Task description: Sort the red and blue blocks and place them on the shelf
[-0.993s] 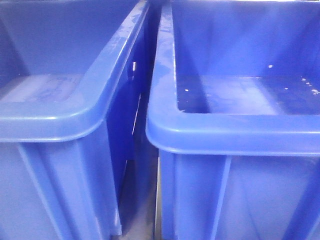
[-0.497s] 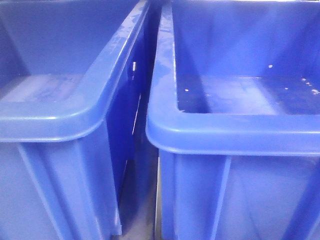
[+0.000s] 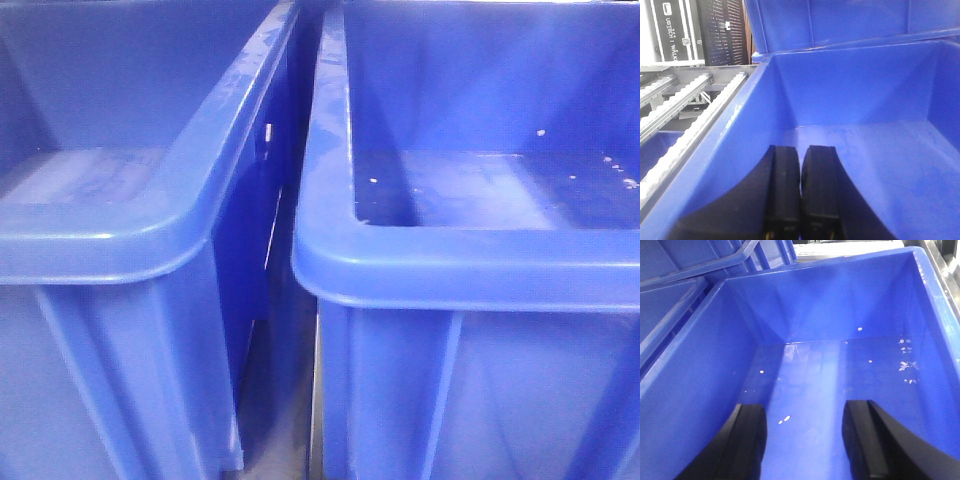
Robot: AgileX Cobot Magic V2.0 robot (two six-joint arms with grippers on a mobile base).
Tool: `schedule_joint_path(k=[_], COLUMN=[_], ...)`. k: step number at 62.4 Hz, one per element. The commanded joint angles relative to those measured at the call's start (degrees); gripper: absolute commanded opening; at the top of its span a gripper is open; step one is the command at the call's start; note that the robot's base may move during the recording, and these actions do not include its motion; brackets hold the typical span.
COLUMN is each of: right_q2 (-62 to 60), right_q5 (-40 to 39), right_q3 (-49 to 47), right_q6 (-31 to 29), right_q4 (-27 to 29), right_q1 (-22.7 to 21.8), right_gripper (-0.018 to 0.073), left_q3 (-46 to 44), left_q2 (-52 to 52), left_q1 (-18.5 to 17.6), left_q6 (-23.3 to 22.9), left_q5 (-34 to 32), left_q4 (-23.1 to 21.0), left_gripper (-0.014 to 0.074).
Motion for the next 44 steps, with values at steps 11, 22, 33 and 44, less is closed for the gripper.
schedule_joint_path(k=[11,22,33,44], right_q2=[0.6,-1.3,-5.6,-11.0], right_q5=[-4.6,-4.8,-4.0,-5.4], right_q3=[-2.2,-1.7,0.4,4.9], right_q6=[-0.4,-1.7,-4.0,-4.0], right_q4=[0.6,-1.8,-11.6,-17.1], right_q1=[-0.1,-2.0,-2.1,-2.1], right_gripper=[0.0458,0.0458,0.0458,0.0458], left_q3=[2.1,2.1,2.1,2.1], left_q2=[-1.0,-1.0,-1.0,-1.0], left_q1=[0.1,0.1,0.1,0.1], left_q6=[-0.1,-0.1,-0.1,-0.1], left_q5=[-2.8,-2.8,-2.8,-2.8], left_q4=[-0.2,-0.2,-0.2,-0.2], left_gripper=[0.0084,0.0084,0.0084,0.0084])
